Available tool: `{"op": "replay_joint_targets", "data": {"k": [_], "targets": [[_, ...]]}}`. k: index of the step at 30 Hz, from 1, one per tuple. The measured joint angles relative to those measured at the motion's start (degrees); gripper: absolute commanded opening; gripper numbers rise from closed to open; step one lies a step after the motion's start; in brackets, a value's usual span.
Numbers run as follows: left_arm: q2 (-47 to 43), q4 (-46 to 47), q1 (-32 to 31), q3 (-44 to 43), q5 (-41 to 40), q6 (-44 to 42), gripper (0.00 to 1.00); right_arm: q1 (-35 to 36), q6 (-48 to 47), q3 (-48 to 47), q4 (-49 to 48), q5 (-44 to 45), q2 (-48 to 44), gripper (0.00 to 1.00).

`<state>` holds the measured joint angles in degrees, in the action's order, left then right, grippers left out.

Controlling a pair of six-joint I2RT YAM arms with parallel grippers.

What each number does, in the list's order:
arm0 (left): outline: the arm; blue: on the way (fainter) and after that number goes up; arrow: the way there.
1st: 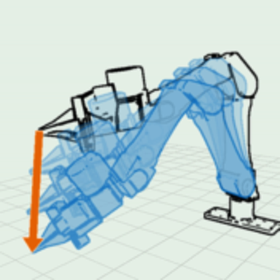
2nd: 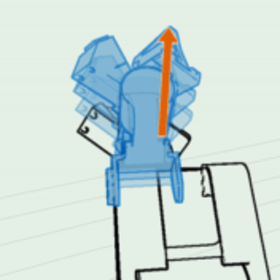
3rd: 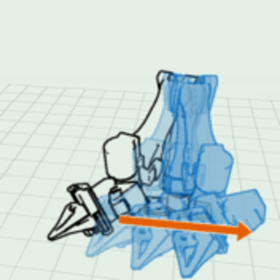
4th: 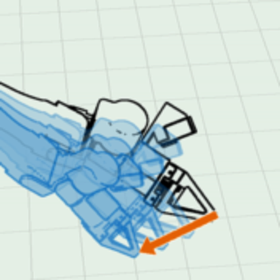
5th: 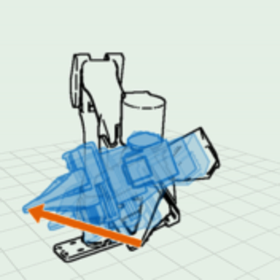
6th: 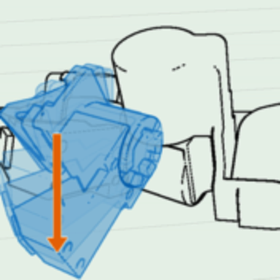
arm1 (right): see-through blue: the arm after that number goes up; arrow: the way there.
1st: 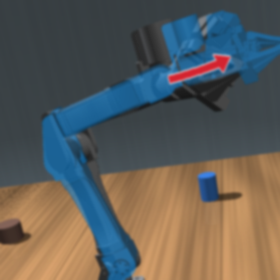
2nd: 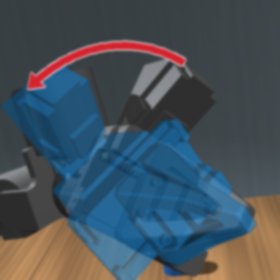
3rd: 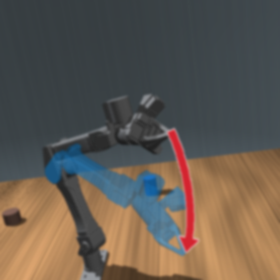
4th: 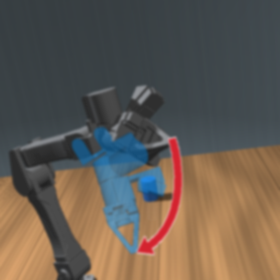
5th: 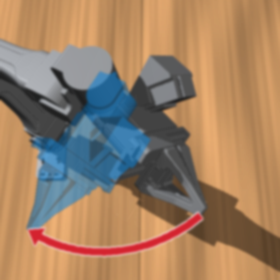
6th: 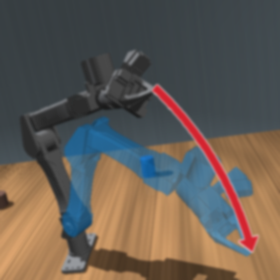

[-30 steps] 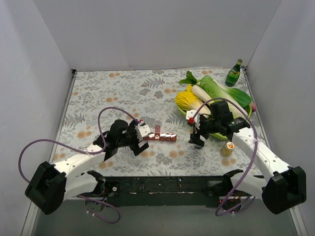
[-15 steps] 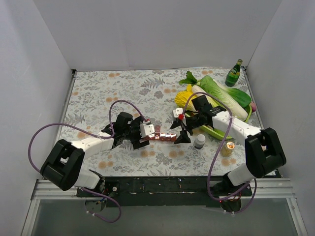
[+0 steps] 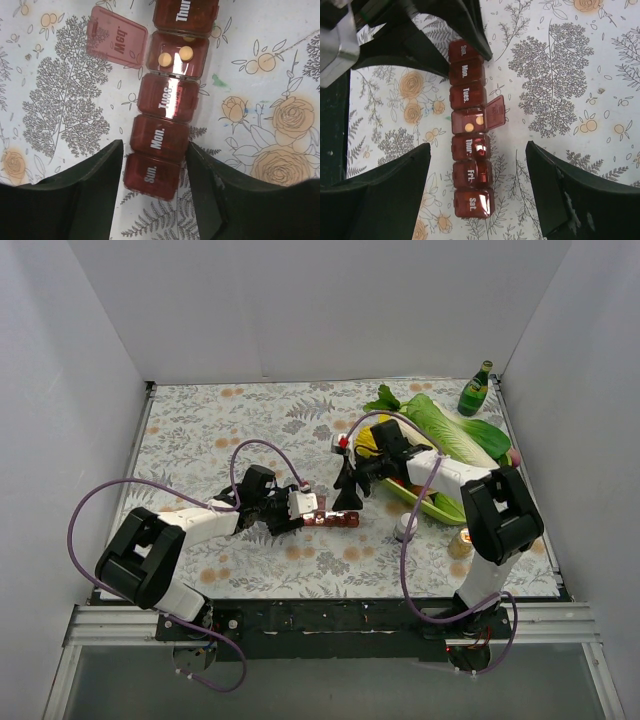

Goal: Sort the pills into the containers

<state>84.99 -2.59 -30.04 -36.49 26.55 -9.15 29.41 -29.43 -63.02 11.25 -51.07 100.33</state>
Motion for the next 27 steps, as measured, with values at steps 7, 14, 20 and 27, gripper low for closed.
{"op": "replay_joint_targets", "data": {"k": [7,14,20,27], "targets": [[-0.2,-0.5,0.0,0.0,0.2,0.5,0.33,0.9,8.9,-2.8,-2.8,0.4,4.5,0.83],[-0.3,-1.0,-0.1,0.0,0.8,1.5,0.29,2.1,14.3,-5.1,-4.2,1.0,6.8,0.82],[-0.3,-1.2,-0.2,0.0,1.5,2.4,0.27,3.4,18.4,-10.7,-5.4,3.4,11.8,0.81],[-0.4,-1.2,-0.2,0.0,2.1,3.5,0.25,4.7,20.3,-11.0,-4.6,4.8,14.1,0.64]]}}
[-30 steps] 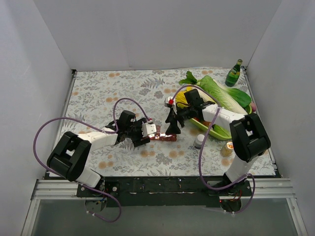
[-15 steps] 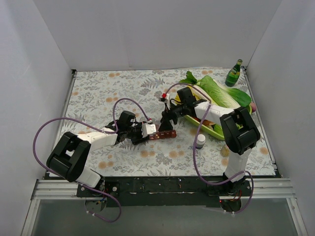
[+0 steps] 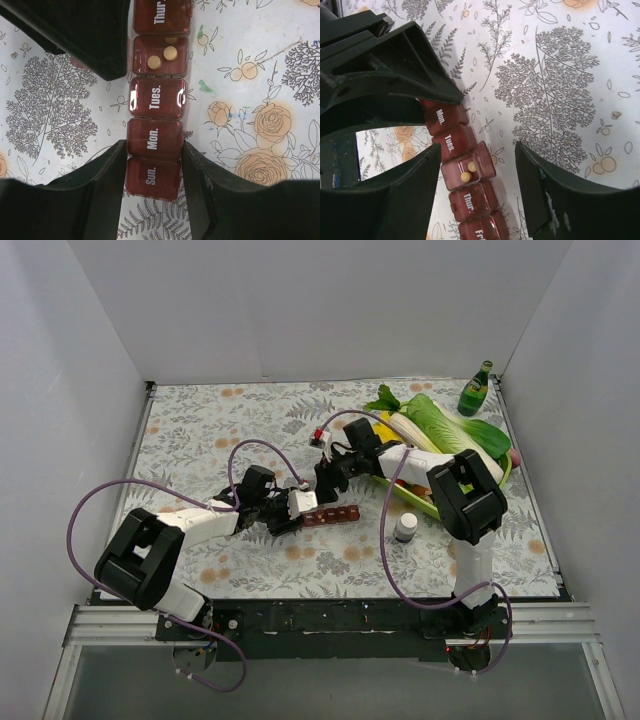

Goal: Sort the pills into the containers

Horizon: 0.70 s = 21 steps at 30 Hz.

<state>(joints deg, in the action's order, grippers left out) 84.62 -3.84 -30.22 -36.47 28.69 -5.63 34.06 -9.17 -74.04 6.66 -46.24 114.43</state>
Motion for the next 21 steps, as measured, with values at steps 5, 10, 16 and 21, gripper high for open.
{"op": "replay_joint_targets", "data": {"k": [5,10,16,21], "targets": [[0.0,0.0,0.0,0.0,0.0,0.7,0.25,0.7,-0.5,1.9,0.1,-0.8,-1.4,0.54],[0.0,0.0,0.0,0.0,0.0,1.4,0.24,1.4,-1.5,4.7,1.5,-1.7,-4.3,0.48],[0.1,-0.1,0.0,-0.3,-0.3,2.3,0.24,2.1,-3.3,6.8,3.6,-2.3,-7.0,0.48],[0.6,-0.7,-0.1,-1.0,-0.5,3.1,0.24,3.0,-3.7,7.5,4.5,-2.0,-7.6,0.48]]}}
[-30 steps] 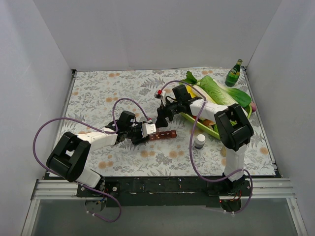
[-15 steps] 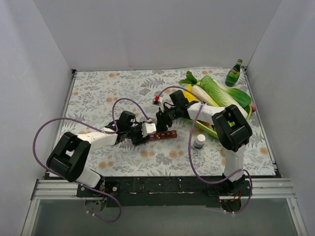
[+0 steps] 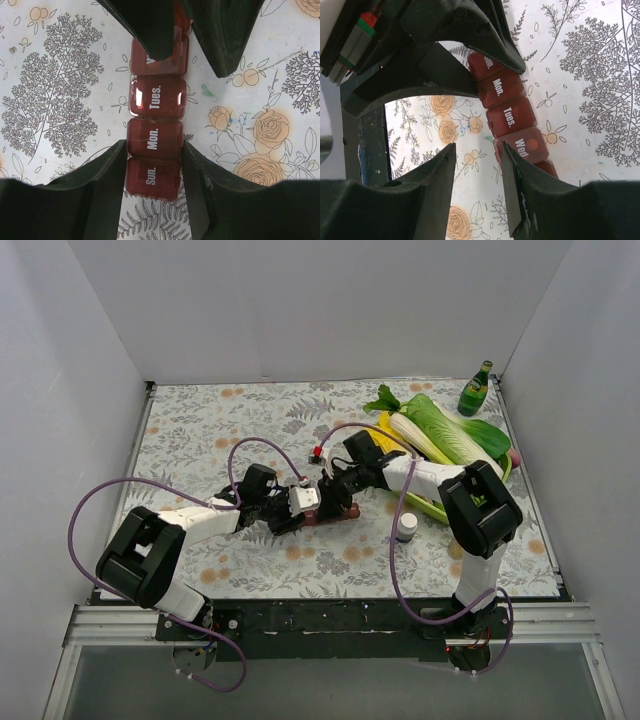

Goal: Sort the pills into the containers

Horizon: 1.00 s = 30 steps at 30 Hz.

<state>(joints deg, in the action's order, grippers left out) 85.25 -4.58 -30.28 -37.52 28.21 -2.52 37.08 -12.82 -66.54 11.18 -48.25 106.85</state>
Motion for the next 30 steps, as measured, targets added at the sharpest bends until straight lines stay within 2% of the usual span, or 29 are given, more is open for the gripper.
{"op": "replay_joint_targets", "data": {"k": [3,4,9,10,14,20,30], "targets": [[0.1,0.0,0.0,-0.1,0.0,0.3,0.24,0.3,0.5,0.0,0.3,1.4,0.4,0.42],[0.2,0.0,0.0,-0.1,0.0,0.4,0.24,0.3,0.6,0.0,0.3,2.1,1.0,0.36],[0.2,-0.1,-0.2,-0.2,-0.3,0.5,0.24,0.1,1.6,-2.6,0.6,3.0,4.7,0.21],[0.2,-0.1,-0.2,-0.2,-0.3,0.5,0.24,0.1,1.6,-3.0,0.8,3.3,4.9,0.15],[0.2,-0.1,-0.2,-0.2,-0.3,0.7,0.24,0.1,0.7,-4.4,2.5,3.8,5.5,0.02],[0.2,0.0,-0.2,-0.2,-0.3,1.0,0.24,0.0,-1.8,-6.7,6.5,2.6,5.4,0.01],[0.2,0.0,-0.2,-0.2,-0.3,1.2,0.24,0.0,-1.9,-6.7,7.0,0.9,4.3,0.01]]}}
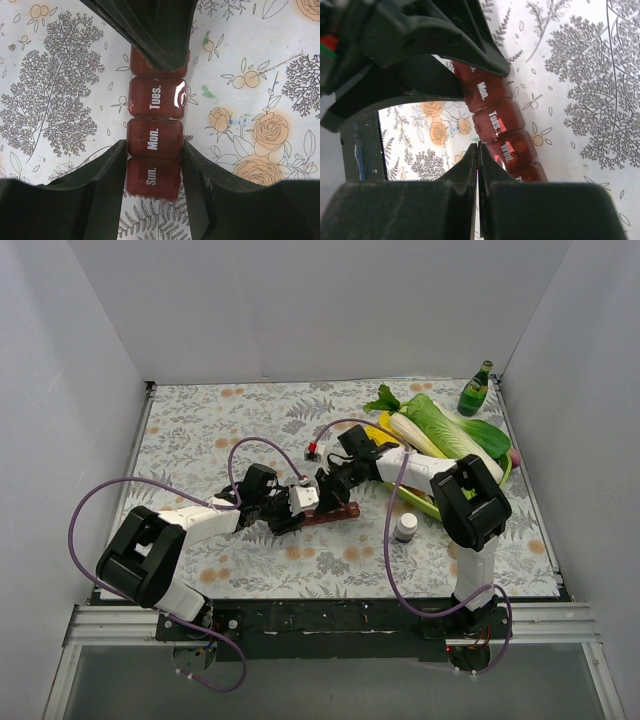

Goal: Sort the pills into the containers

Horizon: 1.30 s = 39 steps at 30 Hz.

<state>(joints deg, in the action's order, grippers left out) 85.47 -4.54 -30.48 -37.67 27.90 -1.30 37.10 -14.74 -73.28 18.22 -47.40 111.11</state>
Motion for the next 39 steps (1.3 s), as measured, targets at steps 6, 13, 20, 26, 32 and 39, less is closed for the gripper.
{"op": "replay_joint_targets", "data": {"k": [6,13,20,26,32,39], "targets": [[0.1,0.0,0.0,0.0,-0.2,-0.1,0.24,0.1,1.8,0.7,-0.3,2.3,2.6,0.01],[0.1,0.0,-0.1,0.0,-0.2,0.1,0.32,0.1,2.1,-0.3,0.3,2.9,2.6,0.01],[0.0,0.0,-0.5,0.3,-0.8,1.5,0.81,-1.1,-0.5,-1.3,3.0,2.3,2.3,0.01],[-2.6,0.2,-0.5,1.6,-1.9,3.8,0.96,-1.9,-2.1,-1.3,4.1,0.5,0.5,0.01],[-9.3,0.2,-0.5,1.7,-2.0,7.3,0.98,-2.3,-4.7,-1.3,5.9,0.1,-3.5,0.03],[-26.8,0.1,-0.3,1.1,-5.3,23.5,0.98,-6.4,-11.3,-1.0,8.7,5.4,-18.6,0.56]]}}
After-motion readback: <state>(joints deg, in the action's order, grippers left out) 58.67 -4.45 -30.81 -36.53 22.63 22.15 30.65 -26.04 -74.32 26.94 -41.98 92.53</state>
